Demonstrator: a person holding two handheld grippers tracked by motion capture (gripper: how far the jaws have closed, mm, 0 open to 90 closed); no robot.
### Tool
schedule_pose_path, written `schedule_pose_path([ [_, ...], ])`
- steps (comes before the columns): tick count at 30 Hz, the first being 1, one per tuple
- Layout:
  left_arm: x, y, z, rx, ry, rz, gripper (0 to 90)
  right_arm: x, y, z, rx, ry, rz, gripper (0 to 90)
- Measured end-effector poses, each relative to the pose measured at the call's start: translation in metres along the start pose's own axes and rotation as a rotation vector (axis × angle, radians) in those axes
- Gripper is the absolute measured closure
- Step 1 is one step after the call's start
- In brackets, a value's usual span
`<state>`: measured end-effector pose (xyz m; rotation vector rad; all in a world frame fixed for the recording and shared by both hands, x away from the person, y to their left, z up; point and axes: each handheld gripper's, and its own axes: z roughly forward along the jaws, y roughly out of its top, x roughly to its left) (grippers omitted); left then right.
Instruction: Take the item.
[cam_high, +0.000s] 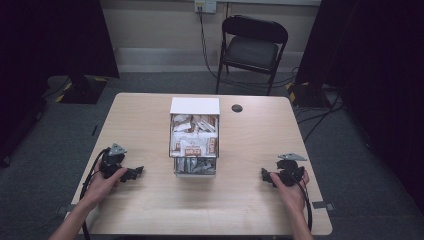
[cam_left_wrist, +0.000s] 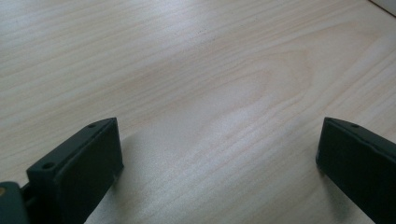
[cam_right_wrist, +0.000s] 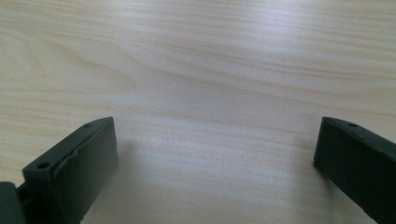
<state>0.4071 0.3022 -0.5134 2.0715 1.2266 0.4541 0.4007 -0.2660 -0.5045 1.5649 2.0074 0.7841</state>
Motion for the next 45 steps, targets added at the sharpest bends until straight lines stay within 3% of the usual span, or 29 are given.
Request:
schedule_pose_path([
  [11, 0.000, 0.000, 0.000, 0.001, 0.000, 0.002, 0.0, 0.001, 0.000, -0.001, -0.001, -0.006, 0.006, 0.0],
  [18, 0.000, 0.000, 0.000, 0.002, 0.000, 0.002, 0.0, -0.001, 0.000, -0.006, -0.004, -0.019, 0.040, 13.7],
  [21, 0.000, 0.000, 0.000, -0.002, 0.001, 0.000, 0.0, -0.003, 0.001, -0.009, -0.004, 0.003, 0.069, 14.2],
  [27, 0.000, 0.000, 0.000, -0.001, 0.000, 0.000, 0.0, 0.000, 0.002, -0.012, -0.004, 0.014, 0.065, 15.4],
  [32, 0.000, 0.000, 0.000, -0.002, 0.000, 0.000, 0.0, 0.000, 0.007, -0.017, -0.027, 0.051, 0.089, 15.5],
  [39, 0.000, 0.000, 0.000, -0.002, 0.000, 0.000, 0.0, 0.004, 0.012, -0.023, -0.042, 0.047, 0.070, 19.1],
  [45, 0.000, 0.000, 0.000, -0.001, 0.000, 0.000, 0.0, 0.005, 0.017, -0.029, -0.062, 0.100, 0.079, 25.8],
])
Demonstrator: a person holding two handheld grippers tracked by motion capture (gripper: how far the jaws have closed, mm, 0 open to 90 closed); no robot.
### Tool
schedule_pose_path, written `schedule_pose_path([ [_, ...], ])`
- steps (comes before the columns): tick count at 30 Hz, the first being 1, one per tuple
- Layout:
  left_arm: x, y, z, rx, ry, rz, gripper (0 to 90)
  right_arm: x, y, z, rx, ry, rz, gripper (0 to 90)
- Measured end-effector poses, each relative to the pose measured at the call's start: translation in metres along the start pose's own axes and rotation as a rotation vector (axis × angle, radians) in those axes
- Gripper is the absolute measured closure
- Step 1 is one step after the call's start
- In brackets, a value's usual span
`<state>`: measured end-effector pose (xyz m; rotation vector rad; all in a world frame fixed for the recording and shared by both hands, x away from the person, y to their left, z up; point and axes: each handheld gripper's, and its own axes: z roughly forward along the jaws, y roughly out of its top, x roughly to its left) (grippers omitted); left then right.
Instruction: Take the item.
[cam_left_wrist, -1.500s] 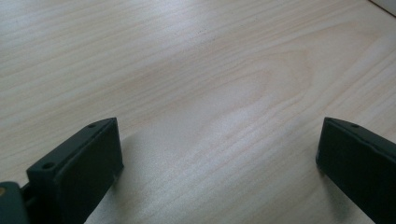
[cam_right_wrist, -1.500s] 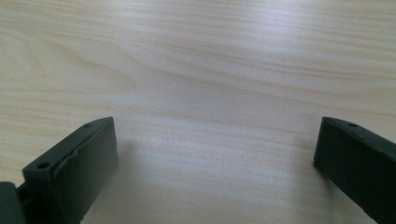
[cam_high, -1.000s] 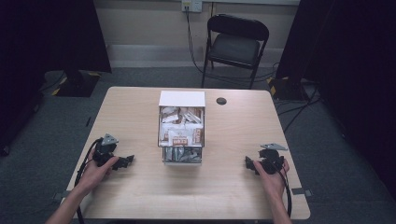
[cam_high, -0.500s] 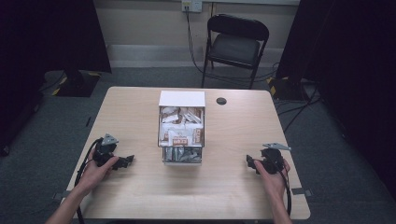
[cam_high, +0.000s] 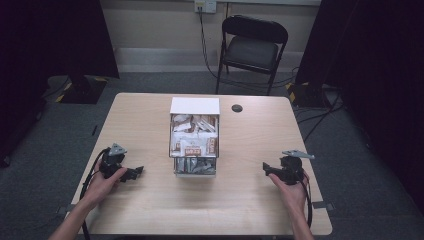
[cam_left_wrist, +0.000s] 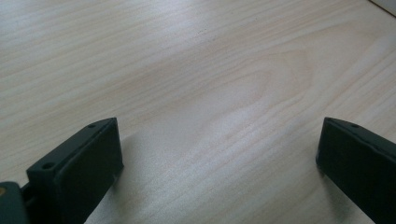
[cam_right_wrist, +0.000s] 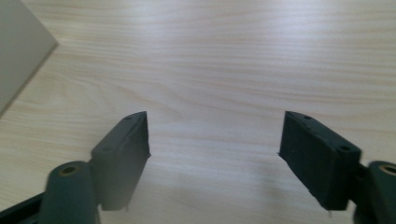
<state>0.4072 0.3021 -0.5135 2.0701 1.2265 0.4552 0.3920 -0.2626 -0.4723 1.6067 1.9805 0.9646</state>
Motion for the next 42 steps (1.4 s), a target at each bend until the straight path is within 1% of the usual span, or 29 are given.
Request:
schedule_pose_path([
  [2, 0.000, 0.000, 0.000, 0.000, 0.000, 0.000, 0.0, 0.003, 0.003, -0.004, -0.007, 0.020, -0.013, 25.4],
  [6, 0.000, 0.000, 0.000, 0.000, 0.000, 0.000, 0.0, 0.006, 0.007, -0.008, -0.029, 0.034, -0.019, 28.3],
  [11, 0.000, 0.000, 0.000, 0.000, 0.000, 0.000, 0.0, 0.012, 0.012, -0.014, -0.048, 0.080, -0.030, 31.2],
  [16, 0.000, 0.000, 0.000, 0.000, 0.000, 0.000, 0.0, 0.014, 0.014, -0.015, -0.045, 0.088, -0.037, 30.3],
  [25, 0.000, 0.000, 0.000, 0.000, 0.000, 0.000, 0.0, 0.022, 0.024, -0.026, -0.083, 0.132, -0.045, 30.7],
  [26, 0.000, 0.000, 0.000, 0.000, 0.000, 0.000, 0.0, 0.024, 0.026, -0.027, -0.089, 0.140, -0.050, 32.7],
  [27, 0.000, 0.000, 0.000, 0.000, 0.000, 0.000, 0.0, 0.025, 0.027, -0.029, -0.096, 0.159, -0.051, 34.5],
  [32, 0.000, 0.000, 0.000, 0.000, 0.000, 0.000, 0.0, 0.030, 0.031, -0.034, -0.107, 0.193, -0.059, 36.5],
  [35, 0.000, 0.000, 0.000, 0.000, 0.000, 0.000, 0.0, 0.032, 0.033, -0.035, -0.108, 0.202, -0.069, 37.2],
  [36, 0.000, 0.000, 0.000, 0.000, 0.000, 0.001, 0.0, 0.034, 0.034, -0.036, -0.107, 0.212, -0.068, 38.1],
  [40, 0.000, 0.000, 0.000, 0.000, 0.000, 0.000, 0.0, 0.037, 0.036, -0.037, -0.108, 0.219, -0.074, 39.7],
  [41, 0.000, 0.000, 0.000, 0.000, 0.000, 0.000, 0.0, 0.040, 0.038, -0.038, -0.113, 0.234, -0.078, 41.0],
  [42, 0.000, 0.000, 0.000, 0.000, 0.000, 0.000, 0.0, 0.041, 0.039, -0.039, -0.113, 0.236, -0.081, 41.1],
])
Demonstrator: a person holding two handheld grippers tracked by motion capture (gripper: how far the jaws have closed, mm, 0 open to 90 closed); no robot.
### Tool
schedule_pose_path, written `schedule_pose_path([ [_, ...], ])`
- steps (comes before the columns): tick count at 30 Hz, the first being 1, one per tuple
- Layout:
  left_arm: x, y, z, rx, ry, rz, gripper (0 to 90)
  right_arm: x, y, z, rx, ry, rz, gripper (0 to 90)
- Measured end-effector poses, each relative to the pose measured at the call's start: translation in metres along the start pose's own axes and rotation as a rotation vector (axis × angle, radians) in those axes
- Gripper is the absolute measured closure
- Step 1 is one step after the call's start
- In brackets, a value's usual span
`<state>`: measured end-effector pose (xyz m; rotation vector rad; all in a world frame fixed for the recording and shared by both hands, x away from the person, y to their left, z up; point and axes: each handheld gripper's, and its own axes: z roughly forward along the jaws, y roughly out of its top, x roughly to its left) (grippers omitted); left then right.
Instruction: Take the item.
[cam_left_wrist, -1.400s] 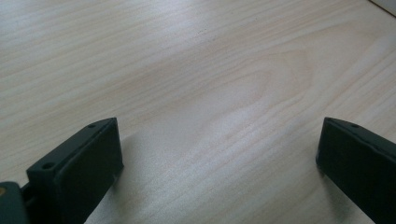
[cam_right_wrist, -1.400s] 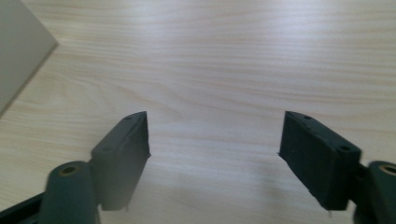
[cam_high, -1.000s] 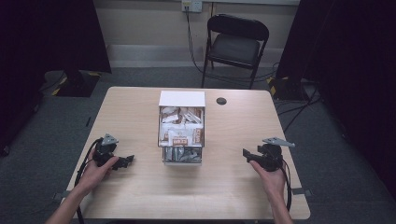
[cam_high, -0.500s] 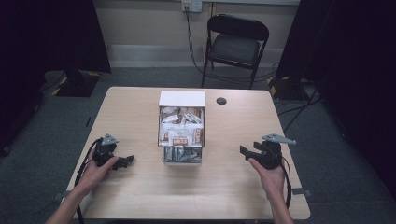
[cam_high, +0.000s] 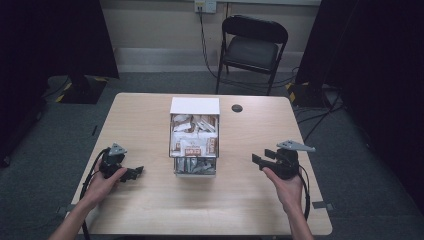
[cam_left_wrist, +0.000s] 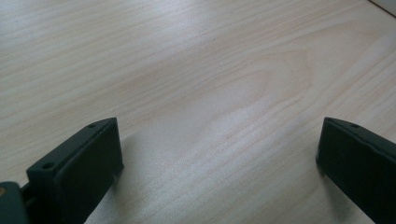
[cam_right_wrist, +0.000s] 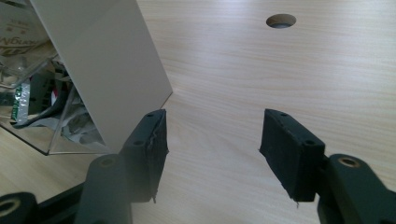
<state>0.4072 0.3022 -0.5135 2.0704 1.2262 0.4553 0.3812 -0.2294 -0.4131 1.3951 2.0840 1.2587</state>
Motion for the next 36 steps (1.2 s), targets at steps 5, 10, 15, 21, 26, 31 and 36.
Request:
schedule_pose_path([
  [5, 0.000, 0.000, 0.000, 0.000, 0.000, 0.000, 0.0, 0.004, 0.005, -0.001, -0.001, 0.022, -0.002, 42.9],
  [10, 0.000, 0.000, 0.000, 0.000, 0.000, 0.000, 0.0, 0.006, 0.008, -0.003, -0.006, 0.026, -0.006, 44.3],
  [15, 0.000, 0.000, 0.000, 0.000, 0.000, 0.000, 0.0, 0.010, 0.012, -0.005, -0.008, 0.043, -0.007, 45.6],
  [21, 0.000, 0.000, 0.000, 0.000, 0.000, 0.000, 0.0, 0.015, 0.018, -0.009, -0.020, 0.061, -0.023, 47.5],
  [26, 0.000, 0.000, 0.000, 0.000, 0.000, 0.000, 0.0, 0.021, 0.023, -0.012, -0.024, 0.082, -0.033, 49.2],
  [31, 0.000, 0.000, 0.000, 0.001, -0.001, 0.000, 0.0, 0.030, 0.033, -0.020, -0.041, 0.110, -0.046, 50.2],
  [36, 0.000, 0.000, 0.000, 0.001, 0.000, 0.002, 0.0, 0.037, 0.041, -0.023, -0.048, 0.119, -0.060, 49.5],
])
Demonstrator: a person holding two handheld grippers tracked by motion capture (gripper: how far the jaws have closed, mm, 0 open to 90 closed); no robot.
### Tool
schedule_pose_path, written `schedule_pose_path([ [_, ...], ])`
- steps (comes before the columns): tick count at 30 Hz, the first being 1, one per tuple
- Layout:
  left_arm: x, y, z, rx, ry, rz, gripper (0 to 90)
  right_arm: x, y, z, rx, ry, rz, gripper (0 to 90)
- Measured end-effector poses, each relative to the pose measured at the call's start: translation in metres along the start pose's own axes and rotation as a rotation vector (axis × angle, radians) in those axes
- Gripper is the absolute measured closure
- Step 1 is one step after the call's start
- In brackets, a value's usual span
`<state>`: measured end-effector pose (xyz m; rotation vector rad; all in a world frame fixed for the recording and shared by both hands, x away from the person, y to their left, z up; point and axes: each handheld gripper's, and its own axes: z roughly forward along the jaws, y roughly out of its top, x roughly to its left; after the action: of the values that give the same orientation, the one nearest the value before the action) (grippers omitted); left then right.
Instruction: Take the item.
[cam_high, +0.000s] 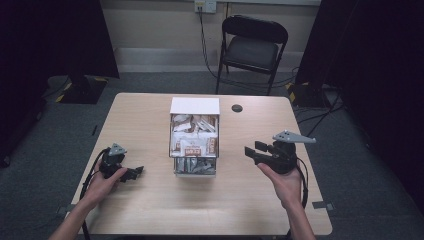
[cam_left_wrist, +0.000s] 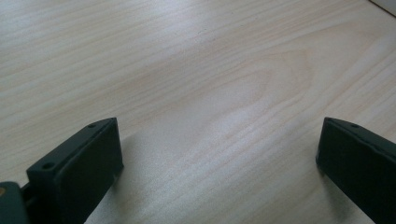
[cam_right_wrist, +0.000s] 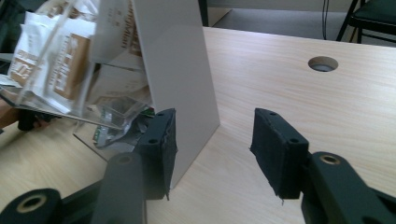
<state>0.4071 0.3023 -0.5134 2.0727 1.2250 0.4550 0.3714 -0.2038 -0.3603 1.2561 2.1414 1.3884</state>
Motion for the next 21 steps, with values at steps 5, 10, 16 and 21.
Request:
schedule_pose_path([
  [5, 0.000, 0.000, 0.000, -0.001, 0.000, -0.001, 0.0, 0.006, 0.010, -0.001, -0.011, 0.035, -0.009, 50.0],
  [10, 0.000, 0.000, 0.000, -0.002, 0.001, -0.002, 0.0, 0.010, 0.022, -0.004, -0.021, 0.046, -0.029, 49.2],
  [16, 0.000, 0.000, 0.000, -0.001, 0.000, -0.001, 0.0, 0.019, 0.035, -0.006, -0.052, 0.096, -0.039, 50.2],
  [21, 0.000, 0.000, 0.000, -0.001, 0.000, -0.002, 0.0, 0.027, 0.041, -0.005, -0.057, 0.132, -0.056, 52.2],
])
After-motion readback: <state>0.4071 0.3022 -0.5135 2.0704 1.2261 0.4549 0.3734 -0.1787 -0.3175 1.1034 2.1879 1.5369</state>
